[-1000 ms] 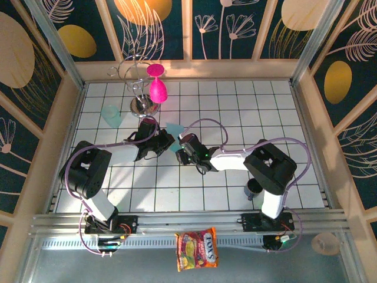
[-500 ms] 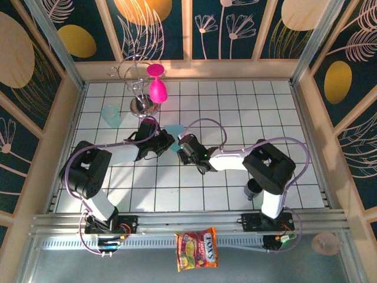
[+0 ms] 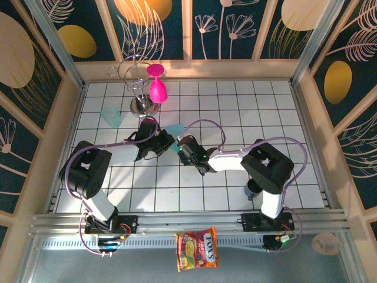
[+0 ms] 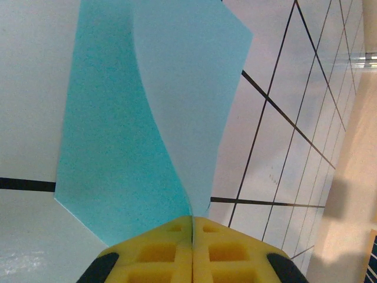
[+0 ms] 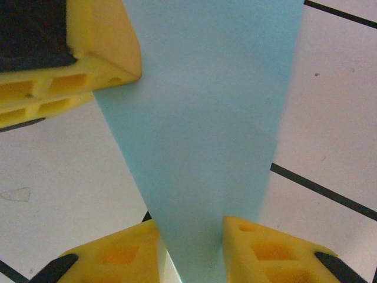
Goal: Fold a paper plane with a square sheet of paper (pick it up from the middle)
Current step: Fourth fold the wing at the center of the table.
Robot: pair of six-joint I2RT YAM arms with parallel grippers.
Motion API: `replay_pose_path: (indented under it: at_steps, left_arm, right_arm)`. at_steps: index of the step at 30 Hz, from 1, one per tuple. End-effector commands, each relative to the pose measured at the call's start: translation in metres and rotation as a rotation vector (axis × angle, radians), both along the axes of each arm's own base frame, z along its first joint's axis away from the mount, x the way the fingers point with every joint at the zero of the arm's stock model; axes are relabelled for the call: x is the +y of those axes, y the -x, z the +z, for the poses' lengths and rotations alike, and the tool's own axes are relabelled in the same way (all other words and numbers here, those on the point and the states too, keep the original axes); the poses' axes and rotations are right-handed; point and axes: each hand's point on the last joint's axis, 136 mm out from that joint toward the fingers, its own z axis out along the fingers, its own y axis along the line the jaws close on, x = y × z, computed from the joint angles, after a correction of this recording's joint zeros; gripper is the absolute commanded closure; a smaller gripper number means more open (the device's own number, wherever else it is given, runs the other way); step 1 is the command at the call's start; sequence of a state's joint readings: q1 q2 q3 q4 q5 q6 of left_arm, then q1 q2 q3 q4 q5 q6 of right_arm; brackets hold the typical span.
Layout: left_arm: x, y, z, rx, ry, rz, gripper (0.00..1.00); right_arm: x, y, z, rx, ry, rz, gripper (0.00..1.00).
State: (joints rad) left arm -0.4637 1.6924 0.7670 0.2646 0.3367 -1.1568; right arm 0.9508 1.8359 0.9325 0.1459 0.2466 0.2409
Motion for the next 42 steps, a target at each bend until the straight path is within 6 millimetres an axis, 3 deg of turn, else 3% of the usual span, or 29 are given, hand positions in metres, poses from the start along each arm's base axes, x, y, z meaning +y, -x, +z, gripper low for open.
replay_pose_path:
  at_steps: [1, 8, 13, 21, 26, 42]
  left_arm:
    - [-0.004, -0.002, 0.007, 0.001, 0.008, -0.003, 0.9]
    - [0.009, -0.004, 0.006, -0.022, -0.069, 0.017, 0.7]
    - [0.044, -0.006, -0.002, -0.032, -0.196, 0.08, 0.55]
    - [0.069, -0.009, 0.031, -0.153, -0.246, 0.156, 0.42]
    - [0.06, -0.004, 0.044, -0.22, -0.184, 0.113, 0.41]
    - [0.002, 0.029, 0.036, -0.259, 0.041, -0.083, 0.43]
  right_arm:
    - [-0.003, -0.001, -0.004, -0.013, 0.044, -0.007, 0.74]
    - [-0.005, 0.002, -0.006, 0.0, 0.058, 0.013, 0.86]
    - [-0.005, 0.009, -0.011, 0.031, 0.081, 0.05, 0.94]
    - [-0.005, 0.02, -0.01, 0.129, 0.019, 0.126, 1.0]
    - [0.001, 0.024, 0.0, 0.228, -0.14, 0.178, 1.0]
    - [-0.005, 0.02, 0.013, 0.457, -0.49, 0.215, 1.0]
